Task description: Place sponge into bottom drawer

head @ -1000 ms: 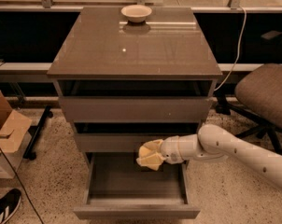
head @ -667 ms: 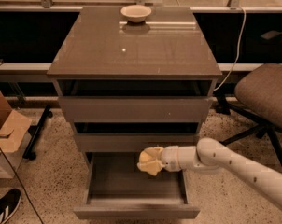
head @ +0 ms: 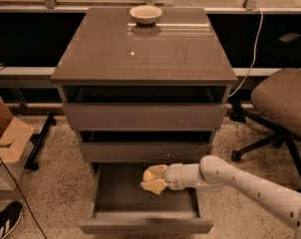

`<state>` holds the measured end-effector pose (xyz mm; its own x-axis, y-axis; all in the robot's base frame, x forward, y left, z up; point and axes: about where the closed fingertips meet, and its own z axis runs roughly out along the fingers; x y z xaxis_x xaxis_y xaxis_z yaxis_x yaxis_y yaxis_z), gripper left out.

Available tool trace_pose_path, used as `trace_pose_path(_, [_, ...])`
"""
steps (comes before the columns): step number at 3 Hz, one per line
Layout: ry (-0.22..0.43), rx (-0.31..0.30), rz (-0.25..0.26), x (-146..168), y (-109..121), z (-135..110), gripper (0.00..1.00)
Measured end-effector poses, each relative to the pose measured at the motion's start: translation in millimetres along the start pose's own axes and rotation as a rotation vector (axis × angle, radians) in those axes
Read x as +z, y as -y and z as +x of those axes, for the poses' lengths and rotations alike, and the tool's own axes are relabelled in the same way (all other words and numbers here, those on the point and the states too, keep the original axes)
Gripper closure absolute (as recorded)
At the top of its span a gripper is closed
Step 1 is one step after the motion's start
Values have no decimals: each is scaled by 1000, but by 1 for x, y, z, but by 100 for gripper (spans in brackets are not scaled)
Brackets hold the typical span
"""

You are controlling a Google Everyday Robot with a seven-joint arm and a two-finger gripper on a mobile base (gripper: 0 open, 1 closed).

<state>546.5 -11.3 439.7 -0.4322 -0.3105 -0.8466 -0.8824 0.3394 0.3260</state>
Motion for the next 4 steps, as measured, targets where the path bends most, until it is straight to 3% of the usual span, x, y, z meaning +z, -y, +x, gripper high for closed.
trace_pose_path(1, [-12,-37,28,21,12,14,100])
trace_pose_path(2, [-48,-89,68,57,34,50,100])
trace_pose_path(4, [-93,-41,128,102,75,124,100])
